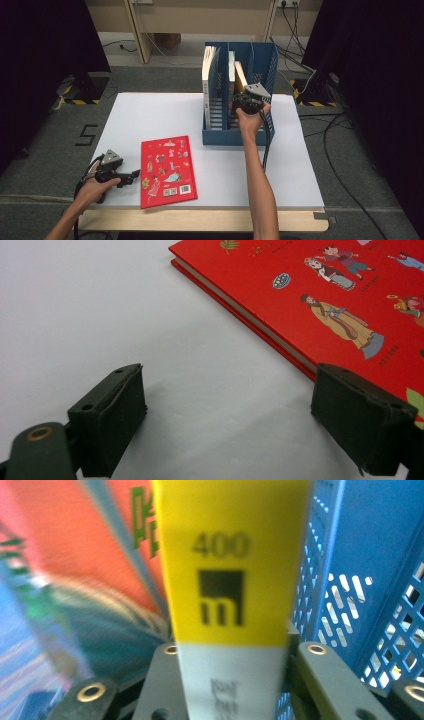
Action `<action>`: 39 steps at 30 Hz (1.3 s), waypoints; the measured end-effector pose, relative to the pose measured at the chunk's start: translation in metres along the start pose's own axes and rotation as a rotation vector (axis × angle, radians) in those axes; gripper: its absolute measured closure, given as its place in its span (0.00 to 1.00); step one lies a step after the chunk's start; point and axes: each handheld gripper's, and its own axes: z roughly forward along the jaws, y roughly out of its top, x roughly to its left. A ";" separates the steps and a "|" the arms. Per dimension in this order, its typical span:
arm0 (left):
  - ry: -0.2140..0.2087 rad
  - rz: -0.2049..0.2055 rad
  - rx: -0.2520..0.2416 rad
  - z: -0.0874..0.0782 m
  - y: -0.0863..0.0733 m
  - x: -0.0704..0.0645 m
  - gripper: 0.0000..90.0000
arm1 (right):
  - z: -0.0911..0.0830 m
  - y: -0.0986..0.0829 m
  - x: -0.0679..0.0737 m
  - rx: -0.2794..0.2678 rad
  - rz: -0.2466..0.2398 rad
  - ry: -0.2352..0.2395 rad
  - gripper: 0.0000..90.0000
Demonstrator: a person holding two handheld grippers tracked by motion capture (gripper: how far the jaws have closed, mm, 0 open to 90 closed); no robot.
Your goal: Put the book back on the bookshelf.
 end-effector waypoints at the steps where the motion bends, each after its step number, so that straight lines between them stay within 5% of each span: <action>1: 0.000 0.000 0.000 0.000 0.000 0.000 0.14 | -0.002 0.000 0.000 0.010 0.003 0.018 0.74; 11: 0.001 0.000 0.002 0.000 0.000 0.000 0.14 | -0.039 -0.009 -0.010 0.059 -0.056 0.139 0.72; 16: 0.001 0.000 0.002 0.000 0.000 0.000 0.14 | -0.052 -0.022 -0.015 0.052 -0.089 0.142 0.80; 21: 0.001 -0.001 0.001 0.000 0.000 0.000 0.14 | -0.053 -0.025 -0.020 0.063 -0.124 0.144 0.83; 39: 0.001 -0.001 0.002 0.000 0.000 0.000 0.14 | -0.025 -0.025 -0.003 0.051 -0.114 0.130 0.83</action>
